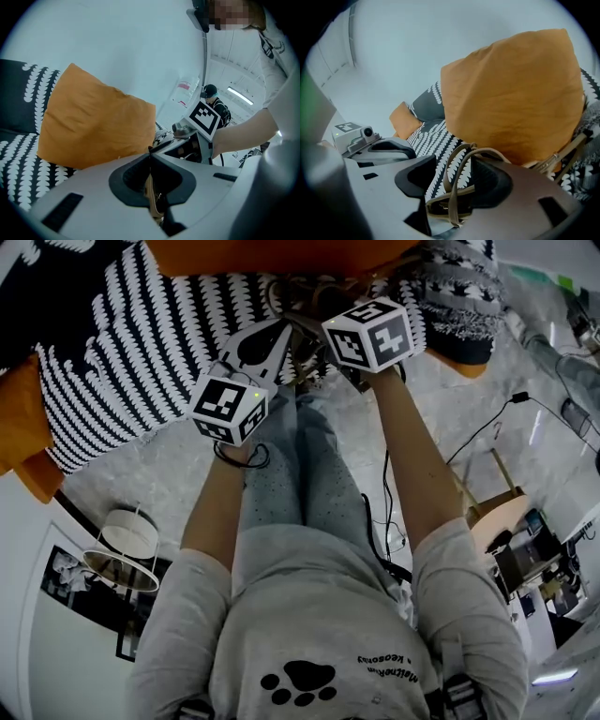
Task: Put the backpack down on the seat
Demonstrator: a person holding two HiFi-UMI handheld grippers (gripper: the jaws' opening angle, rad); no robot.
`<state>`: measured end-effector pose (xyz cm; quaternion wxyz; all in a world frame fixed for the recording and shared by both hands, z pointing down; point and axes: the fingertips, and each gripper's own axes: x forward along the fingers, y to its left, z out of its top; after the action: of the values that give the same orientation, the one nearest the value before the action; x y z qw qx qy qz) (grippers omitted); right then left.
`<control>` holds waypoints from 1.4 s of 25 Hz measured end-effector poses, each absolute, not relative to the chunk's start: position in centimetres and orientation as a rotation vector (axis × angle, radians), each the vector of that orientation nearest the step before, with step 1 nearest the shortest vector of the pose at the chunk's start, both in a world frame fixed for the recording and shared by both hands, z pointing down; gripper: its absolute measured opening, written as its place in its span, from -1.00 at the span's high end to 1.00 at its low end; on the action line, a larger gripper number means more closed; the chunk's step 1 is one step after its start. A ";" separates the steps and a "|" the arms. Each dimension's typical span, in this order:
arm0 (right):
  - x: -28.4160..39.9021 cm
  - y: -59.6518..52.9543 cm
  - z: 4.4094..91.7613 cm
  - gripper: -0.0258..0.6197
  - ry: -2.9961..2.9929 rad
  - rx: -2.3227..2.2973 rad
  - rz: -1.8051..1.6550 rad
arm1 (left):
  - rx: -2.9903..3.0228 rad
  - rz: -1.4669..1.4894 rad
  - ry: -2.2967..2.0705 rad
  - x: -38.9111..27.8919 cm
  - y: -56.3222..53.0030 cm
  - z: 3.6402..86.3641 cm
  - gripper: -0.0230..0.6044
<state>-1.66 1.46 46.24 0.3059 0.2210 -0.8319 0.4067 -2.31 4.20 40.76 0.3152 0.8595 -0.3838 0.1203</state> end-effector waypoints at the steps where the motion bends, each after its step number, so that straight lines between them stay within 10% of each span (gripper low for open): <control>1: -1.3 1.7 46.1 0.23 -2.198 0.603 1.087 | 2.268 0.316 -1.007 -2.1 4.4 40.7 0.86; 16: 3.3 3.0 42.7 0.24 -2.240 0.851 1.061 | 2.309 0.341 -0.974 0.9 5.4 39.2 0.86; 23: 4.9 3.1 39.0 0.70 -2.234 0.987 1.004 | 2.344 0.344 -0.984 1.8 5.1 35.7 0.86; 35: 6.9 4.3 30.3 0.82 -2.280 1.098 0.899 | 2.374 0.341 -1.014 2.4 7.8 27.8 0.86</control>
<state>6.91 4.27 30.34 0.2260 0.3983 -0.8270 0.3262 2.41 7.80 27.79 0.2657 0.8789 -0.3755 0.1263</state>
